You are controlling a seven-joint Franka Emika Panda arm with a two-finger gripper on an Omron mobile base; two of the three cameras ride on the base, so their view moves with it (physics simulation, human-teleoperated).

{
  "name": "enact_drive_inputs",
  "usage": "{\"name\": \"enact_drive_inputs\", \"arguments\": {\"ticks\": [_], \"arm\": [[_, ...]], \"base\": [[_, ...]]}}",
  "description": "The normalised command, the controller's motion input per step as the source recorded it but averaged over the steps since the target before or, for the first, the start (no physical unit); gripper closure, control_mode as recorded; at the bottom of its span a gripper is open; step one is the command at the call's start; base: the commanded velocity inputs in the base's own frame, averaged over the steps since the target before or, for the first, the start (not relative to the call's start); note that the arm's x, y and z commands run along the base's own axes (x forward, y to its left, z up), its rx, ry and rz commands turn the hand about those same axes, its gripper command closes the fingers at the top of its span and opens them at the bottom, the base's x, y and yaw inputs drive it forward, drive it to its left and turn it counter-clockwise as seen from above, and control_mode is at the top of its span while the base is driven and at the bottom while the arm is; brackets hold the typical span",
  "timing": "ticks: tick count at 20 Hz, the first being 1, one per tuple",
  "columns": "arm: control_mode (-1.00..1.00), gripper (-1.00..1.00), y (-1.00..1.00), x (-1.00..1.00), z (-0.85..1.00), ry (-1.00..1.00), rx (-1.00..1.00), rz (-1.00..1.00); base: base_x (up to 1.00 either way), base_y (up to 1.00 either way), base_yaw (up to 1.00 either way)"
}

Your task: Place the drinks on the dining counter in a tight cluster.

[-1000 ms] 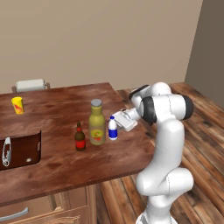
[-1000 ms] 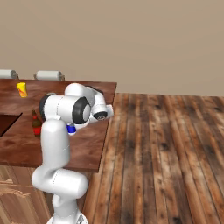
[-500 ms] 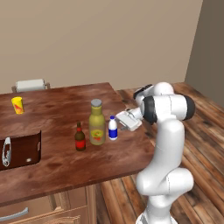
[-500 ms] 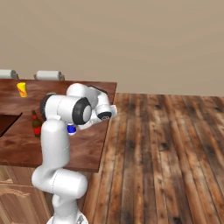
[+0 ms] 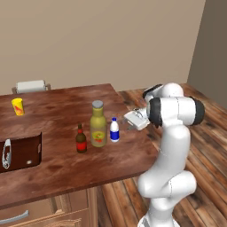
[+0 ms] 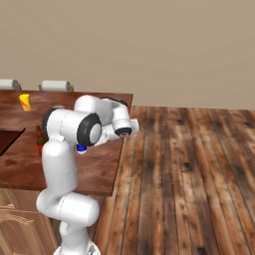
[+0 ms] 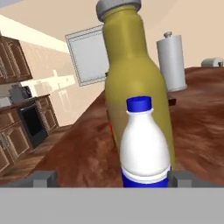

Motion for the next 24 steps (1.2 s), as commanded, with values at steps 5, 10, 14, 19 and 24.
{"name": "enact_drive_inputs", "arguments": {"ticks": [5, 10, 14, 19, 24], "arm": [[-1.00, -1.00, -0.07, -0.44, 0.37, 0.07, -0.12, -0.25], [-1.00, -1.00, -0.01, -0.41, 0.37, 0.11, -0.19, -0.25], [-1.00, -1.00, -0.05, -0.44, 0.37, 0.05, -0.19, -0.24], [-1.00, -1.00, -0.05, -0.36, 0.39, 0.10, -0.18, -0.27], [-1.00, -1.00, -0.12, -0.45, 0.34, 0.05, -0.19, -0.22]], "base": [[0.00, 0.00, 0.00], [0.00, 0.00, 0.00], [0.00, 0.00, 0.00], [0.00, 0.00, 0.00], [0.00, 0.00, 0.00]]}}
